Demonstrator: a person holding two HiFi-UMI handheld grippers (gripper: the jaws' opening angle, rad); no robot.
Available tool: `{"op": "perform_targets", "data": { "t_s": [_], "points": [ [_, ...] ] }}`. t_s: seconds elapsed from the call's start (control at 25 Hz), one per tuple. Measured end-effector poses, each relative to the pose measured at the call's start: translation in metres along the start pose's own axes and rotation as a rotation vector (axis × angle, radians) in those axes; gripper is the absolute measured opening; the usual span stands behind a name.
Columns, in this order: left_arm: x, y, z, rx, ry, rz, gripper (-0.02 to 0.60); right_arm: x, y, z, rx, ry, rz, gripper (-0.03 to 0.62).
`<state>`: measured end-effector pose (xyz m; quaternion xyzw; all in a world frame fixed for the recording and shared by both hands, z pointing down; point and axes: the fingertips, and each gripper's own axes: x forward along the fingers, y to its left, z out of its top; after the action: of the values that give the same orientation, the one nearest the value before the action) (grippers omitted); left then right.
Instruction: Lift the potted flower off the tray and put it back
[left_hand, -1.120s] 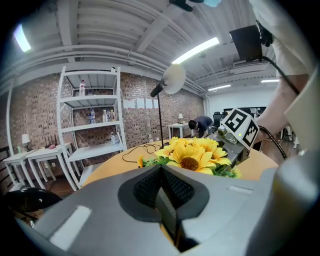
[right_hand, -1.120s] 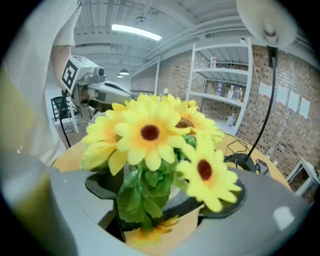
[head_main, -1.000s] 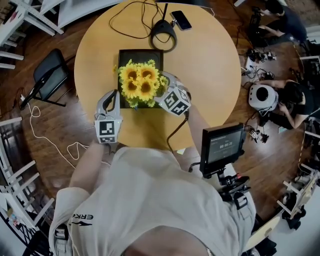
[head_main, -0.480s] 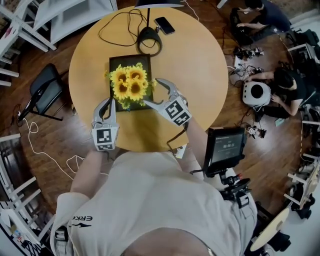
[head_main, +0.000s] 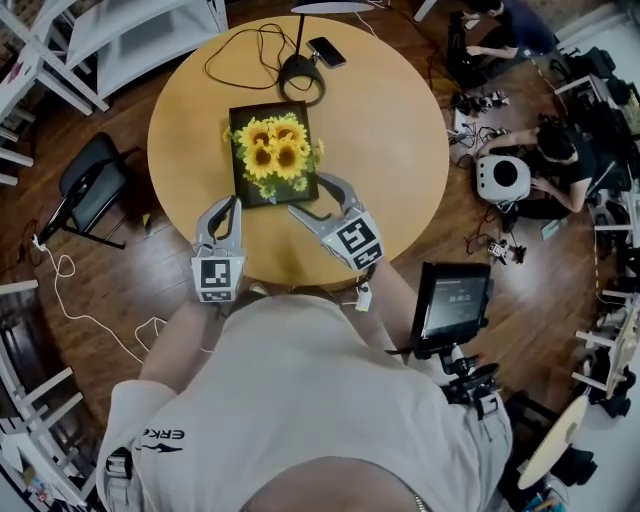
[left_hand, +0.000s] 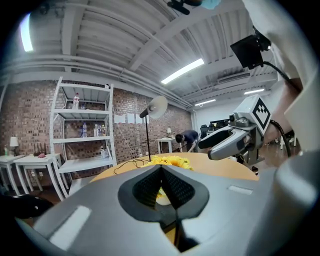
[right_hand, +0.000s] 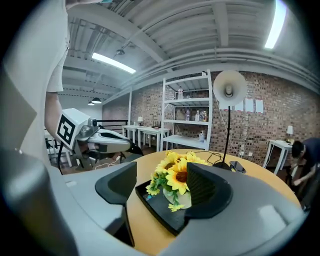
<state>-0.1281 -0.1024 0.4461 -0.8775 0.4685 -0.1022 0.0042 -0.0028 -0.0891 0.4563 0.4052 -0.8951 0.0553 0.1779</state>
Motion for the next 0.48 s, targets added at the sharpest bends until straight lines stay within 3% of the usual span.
{"op": "perform_targets", "data": {
  "t_s": [0.16, 0.48],
  "points": [
    [-0.03, -0.002, -0.009, -0.012, -0.006, -0.032, 0.002, -0.007, 0.037, 0.003, 0.02, -0.012, -0.049, 0.277],
    [-0.075, -0.014, -0.022, -0.057, 0.003, -0.07, 0.002, -0.034, 0.101, -0.005, 0.045, 0.012, -0.071, 0.25]
  ]
}}
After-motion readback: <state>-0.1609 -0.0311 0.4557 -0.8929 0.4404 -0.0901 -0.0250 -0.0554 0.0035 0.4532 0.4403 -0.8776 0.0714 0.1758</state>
